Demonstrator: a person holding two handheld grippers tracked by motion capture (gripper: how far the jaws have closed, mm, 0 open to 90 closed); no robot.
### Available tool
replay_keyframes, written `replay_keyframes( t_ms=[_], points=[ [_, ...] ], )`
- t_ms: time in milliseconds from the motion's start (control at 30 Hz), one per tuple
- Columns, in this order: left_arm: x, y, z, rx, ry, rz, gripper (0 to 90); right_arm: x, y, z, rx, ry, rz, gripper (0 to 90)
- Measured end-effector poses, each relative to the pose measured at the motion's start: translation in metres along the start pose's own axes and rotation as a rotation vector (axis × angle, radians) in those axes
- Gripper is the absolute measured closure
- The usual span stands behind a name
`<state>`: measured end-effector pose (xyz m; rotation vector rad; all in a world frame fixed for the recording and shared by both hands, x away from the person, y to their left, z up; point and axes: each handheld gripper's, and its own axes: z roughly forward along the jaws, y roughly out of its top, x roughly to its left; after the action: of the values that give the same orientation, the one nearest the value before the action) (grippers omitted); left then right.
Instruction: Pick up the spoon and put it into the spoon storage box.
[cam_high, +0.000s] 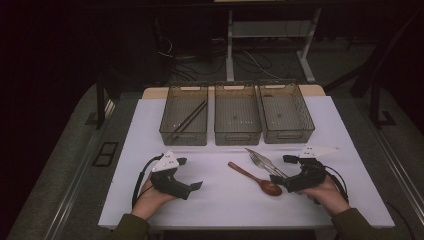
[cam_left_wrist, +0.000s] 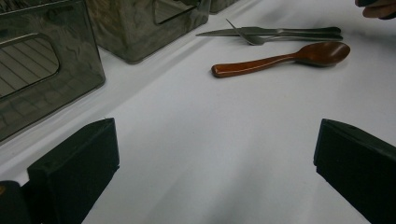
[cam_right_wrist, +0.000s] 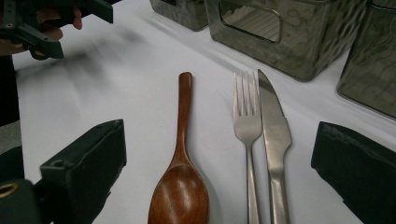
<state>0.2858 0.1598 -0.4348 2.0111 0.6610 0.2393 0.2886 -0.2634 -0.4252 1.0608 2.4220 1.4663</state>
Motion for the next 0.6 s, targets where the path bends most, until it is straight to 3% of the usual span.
replay_keyframes(
  t_ms=[600],
  points=[
    [-0.0013,-0.0008,-0.0014,0.004,0.006,-0.004,0.0,0.0061,-0.0091,0.0087,0.049,0.036,0.013,26.7]
  ],
)
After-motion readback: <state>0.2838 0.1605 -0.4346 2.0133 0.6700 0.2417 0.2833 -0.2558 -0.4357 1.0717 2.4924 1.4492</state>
